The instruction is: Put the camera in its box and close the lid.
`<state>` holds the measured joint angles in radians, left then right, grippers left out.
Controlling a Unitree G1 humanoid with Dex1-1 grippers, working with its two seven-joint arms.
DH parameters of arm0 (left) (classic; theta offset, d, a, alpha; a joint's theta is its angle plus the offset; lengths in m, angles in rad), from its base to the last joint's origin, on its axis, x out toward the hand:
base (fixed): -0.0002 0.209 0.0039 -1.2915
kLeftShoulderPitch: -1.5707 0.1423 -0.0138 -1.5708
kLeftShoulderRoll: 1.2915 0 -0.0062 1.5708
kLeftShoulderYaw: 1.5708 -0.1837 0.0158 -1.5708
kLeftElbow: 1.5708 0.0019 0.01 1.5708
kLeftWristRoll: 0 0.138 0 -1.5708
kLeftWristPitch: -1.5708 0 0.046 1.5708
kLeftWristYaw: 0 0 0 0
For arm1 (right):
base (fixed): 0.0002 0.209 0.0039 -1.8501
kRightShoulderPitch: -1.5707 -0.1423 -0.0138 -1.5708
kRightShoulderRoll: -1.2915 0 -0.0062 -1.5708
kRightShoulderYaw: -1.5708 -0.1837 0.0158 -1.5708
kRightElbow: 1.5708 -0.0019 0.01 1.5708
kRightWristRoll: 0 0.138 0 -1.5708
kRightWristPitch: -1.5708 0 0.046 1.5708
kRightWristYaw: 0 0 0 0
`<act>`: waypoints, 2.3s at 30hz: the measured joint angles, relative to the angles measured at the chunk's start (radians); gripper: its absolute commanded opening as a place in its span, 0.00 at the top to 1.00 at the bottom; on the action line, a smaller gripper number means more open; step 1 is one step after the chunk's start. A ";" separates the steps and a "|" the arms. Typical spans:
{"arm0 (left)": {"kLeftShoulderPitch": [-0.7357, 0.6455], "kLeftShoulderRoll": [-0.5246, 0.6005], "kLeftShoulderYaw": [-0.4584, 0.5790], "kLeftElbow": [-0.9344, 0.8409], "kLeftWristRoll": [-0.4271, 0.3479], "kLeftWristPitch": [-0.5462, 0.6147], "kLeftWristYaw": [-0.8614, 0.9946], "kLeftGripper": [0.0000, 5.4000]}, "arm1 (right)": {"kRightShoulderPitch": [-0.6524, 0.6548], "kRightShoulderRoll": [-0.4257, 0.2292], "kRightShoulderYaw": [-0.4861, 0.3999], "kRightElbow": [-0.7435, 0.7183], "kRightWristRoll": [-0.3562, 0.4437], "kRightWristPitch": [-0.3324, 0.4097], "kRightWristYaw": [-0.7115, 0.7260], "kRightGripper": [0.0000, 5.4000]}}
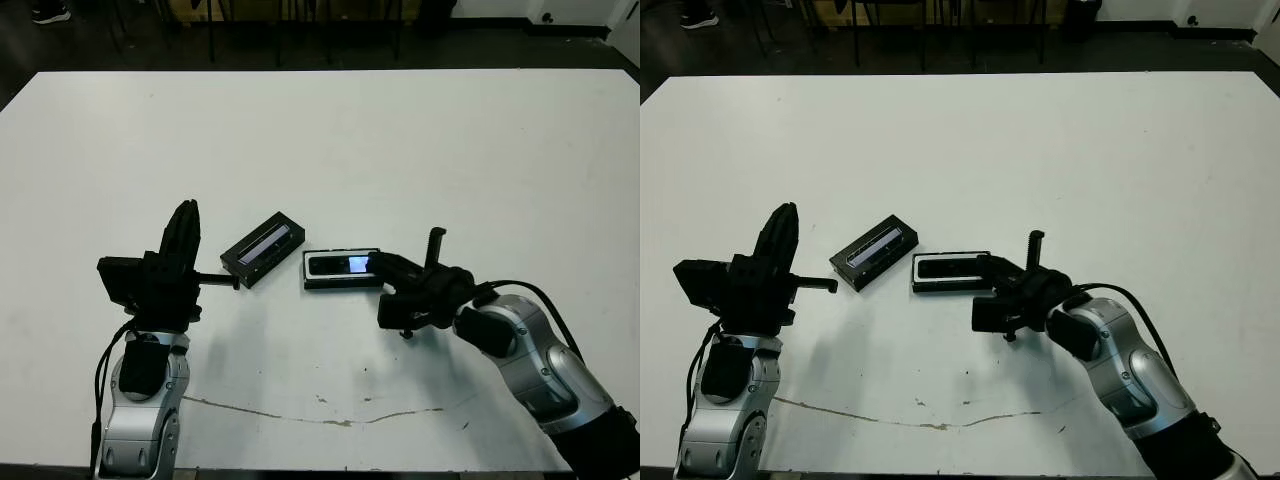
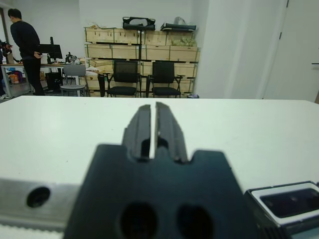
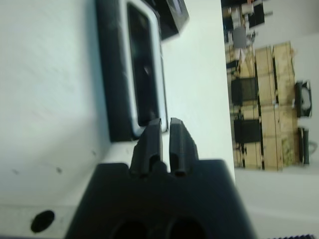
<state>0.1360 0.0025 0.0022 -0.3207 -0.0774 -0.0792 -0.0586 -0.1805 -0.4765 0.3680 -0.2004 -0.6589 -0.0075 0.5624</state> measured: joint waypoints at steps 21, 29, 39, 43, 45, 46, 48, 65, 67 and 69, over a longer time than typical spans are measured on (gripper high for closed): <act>-0.019 0.059 0.058 -0.012 -0.021 0.036 -0.048 1.00 | 0.102 0.161 -0.455 -0.181 0.712 0.253 -0.127 1.00; -0.084 0.170 0.080 -0.040 -0.027 0.126 -0.120 1.00 | 0.135 0.157 -0.539 -0.227 0.889 0.361 -0.126 1.00; -0.223 0.370 0.061 -0.048 -0.049 0.356 -0.312 0.79 | 0.171 0.150 -0.522 -0.227 0.845 0.311 -0.160 1.00; -0.280 0.443 0.016 -0.002 -0.062 0.421 -0.427 0.65 | 0.172 0.150 -0.515 -0.229 0.845 0.312 -0.169 1.00; -0.304 0.457 -0.001 0.029 -0.079 0.443 -0.472 0.59 | 0.171 0.150 -0.507 -0.229 0.845 0.312 -0.176 1.00; -0.314 0.460 -0.007 0.045 -0.083 0.449 -0.488 0.55 | 0.171 0.150 -0.503 -0.229 0.844 0.312 -0.178 1.00; -0.333 0.463 -0.023 0.083 -0.087 0.450 -0.513 0.48 | 0.171 0.151 -0.496 -0.229 0.842 0.312 -0.186 1.00; -0.383 0.483 -0.124 0.292 -0.047 0.389 -0.675 0.00 | 0.172 0.151 -0.475 -0.251 0.847 0.331 -0.211 1.00; -0.383 0.483 -0.129 0.304 -0.042 0.382 -0.675 0.00 | 0.173 0.151 -0.473 -0.252 0.846 0.333 -0.211 1.00; -0.383 0.482 -0.133 0.312 -0.041 0.371 -0.675 0.00 | 0.173 0.151 -0.469 -0.256 0.844 0.340 -0.211 1.00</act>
<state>-0.2472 0.4845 -0.1308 -0.0088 -0.1181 0.2913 -0.7337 -0.0077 -0.3257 -0.1014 -0.4569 0.1851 0.3321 0.3516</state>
